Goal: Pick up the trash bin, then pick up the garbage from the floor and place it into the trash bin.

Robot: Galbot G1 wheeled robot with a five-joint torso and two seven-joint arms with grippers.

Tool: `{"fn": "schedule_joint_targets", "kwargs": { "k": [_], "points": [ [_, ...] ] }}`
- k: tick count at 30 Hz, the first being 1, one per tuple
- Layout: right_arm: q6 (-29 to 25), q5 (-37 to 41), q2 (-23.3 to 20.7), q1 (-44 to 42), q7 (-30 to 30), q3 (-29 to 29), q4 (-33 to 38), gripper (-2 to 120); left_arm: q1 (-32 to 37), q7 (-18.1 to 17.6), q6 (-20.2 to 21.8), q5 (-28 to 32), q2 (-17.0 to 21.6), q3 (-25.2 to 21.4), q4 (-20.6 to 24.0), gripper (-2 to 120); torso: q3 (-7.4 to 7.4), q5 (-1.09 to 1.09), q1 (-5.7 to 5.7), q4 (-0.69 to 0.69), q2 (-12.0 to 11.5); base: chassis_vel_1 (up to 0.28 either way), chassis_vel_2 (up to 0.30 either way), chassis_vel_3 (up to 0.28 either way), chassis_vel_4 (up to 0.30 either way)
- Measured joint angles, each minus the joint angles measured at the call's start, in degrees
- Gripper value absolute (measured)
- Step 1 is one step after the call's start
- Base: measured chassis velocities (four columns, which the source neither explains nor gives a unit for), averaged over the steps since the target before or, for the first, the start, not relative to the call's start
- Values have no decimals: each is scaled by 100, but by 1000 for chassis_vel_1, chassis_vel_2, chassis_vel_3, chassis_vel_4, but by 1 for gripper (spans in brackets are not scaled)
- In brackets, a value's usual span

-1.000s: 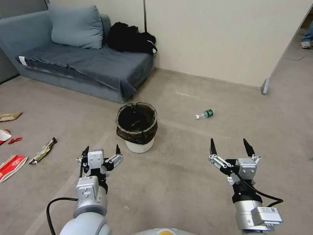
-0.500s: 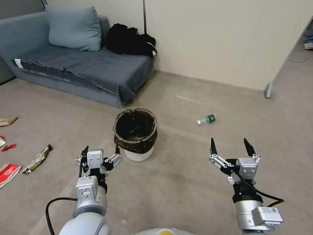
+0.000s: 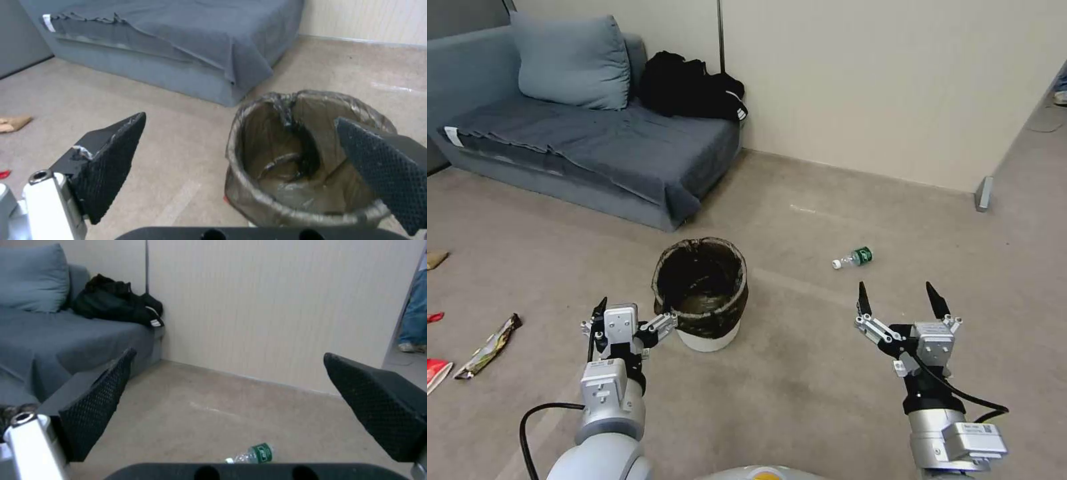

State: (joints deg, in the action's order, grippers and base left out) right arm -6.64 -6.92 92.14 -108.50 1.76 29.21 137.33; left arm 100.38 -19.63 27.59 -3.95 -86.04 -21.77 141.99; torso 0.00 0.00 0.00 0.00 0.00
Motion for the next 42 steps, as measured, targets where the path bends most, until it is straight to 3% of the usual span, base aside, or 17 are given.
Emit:
{"fn": "schedule_joint_targets", "kwargs": {
  "k": [30,42],
  "points": [
    [-375,79,0,30,-41,-13,-90,100,-47,0,9,42,-43,17,-36,100,0,0,0,0,0,-67,67,66,-69],
    [-464,-42,0,39,-68,-10,-165,100,-513,0,405,995,-14,-31,-182,100,0,0,0,0,0,0,0,0,0]
  ]
}}
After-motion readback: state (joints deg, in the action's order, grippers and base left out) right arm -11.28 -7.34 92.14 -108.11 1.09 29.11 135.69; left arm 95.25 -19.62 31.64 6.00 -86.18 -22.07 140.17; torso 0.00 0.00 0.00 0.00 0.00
